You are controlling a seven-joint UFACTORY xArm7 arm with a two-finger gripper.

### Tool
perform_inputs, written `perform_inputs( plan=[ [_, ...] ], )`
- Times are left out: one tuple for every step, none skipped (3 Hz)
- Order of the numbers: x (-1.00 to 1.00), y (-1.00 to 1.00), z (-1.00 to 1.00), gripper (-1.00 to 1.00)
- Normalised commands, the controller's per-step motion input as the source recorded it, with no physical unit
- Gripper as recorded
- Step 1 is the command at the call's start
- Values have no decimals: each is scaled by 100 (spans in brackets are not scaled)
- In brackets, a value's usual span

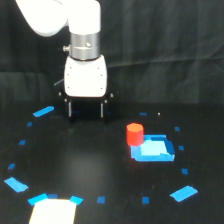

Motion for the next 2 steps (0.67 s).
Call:
perform_inputs(
  plan=[
    [100,-76,-100,100],
    [100,-68,-56,-66]
  ],
)
